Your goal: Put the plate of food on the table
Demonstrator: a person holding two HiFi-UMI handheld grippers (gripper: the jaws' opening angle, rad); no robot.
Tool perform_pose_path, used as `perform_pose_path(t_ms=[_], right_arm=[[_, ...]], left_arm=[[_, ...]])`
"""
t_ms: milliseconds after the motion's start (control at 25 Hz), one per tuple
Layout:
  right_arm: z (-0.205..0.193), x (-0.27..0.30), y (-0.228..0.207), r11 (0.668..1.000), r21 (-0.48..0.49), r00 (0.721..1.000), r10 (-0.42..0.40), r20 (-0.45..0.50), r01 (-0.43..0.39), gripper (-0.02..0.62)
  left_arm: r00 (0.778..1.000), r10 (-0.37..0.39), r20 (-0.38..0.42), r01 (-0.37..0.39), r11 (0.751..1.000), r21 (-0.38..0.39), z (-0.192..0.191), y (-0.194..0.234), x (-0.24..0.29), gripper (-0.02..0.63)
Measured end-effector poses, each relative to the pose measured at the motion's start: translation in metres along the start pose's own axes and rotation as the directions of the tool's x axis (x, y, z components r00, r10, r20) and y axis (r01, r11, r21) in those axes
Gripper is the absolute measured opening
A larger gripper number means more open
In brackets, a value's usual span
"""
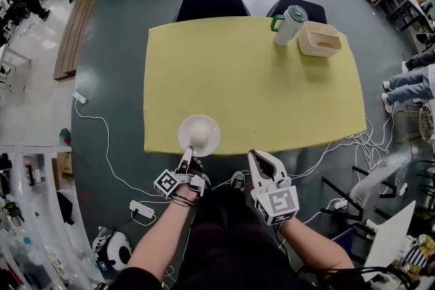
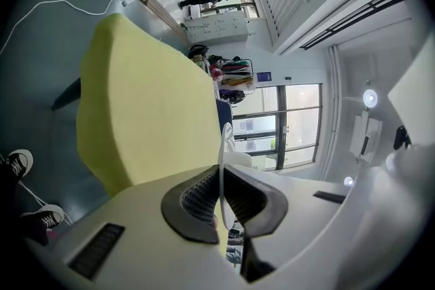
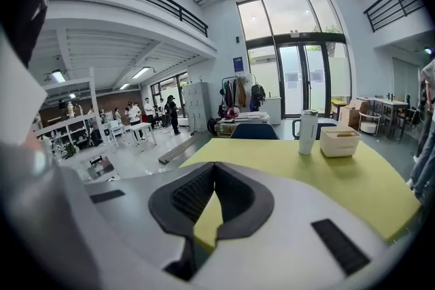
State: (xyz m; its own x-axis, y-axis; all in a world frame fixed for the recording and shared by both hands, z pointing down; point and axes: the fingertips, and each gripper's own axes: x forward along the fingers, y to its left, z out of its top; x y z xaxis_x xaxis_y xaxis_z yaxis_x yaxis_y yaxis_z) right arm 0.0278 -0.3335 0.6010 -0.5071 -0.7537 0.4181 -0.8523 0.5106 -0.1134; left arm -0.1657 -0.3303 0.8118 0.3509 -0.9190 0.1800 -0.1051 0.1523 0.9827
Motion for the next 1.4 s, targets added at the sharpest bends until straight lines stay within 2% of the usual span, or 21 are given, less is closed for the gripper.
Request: perform_pose_path(t_ms=[240, 520, 960, 1400], right_arm=[[-0.002, 0.025, -0.002, 0.999, -0.006, 0.999, 0.032, -0.002, -0.032, 0.012], [-0.011, 0.036, 0.007, 0.997, -0.003, 0.997, 0.072, -0.029, -0.072, 0.011], [-0.014, 0.042, 0.001, 0.997, 0.001, 0.996, 0.075, -0.042, -0.075, 0.011], [-0.016, 0.041, 0.001, 0.997, 0.016, 0.997, 0.074, -0.033, -0.074, 0.011]], left_arm=[[0.998, 0.059, 0.023, -0.058, 0.998, -0.026, 0.001, 0.03, 0.017, 0.017], [0.988, 0.15, 0.033, -0.15, 0.989, -0.013, 0.004, 0.059, 0.019, 0.018], [0.972, 0.232, 0.028, -0.231, 0.972, -0.041, -0.001, 0.075, 0.026, 0.02], [0.941, 0.336, 0.045, -0.333, 0.941, -0.058, -0.005, 0.068, 0.032, 0.03]])
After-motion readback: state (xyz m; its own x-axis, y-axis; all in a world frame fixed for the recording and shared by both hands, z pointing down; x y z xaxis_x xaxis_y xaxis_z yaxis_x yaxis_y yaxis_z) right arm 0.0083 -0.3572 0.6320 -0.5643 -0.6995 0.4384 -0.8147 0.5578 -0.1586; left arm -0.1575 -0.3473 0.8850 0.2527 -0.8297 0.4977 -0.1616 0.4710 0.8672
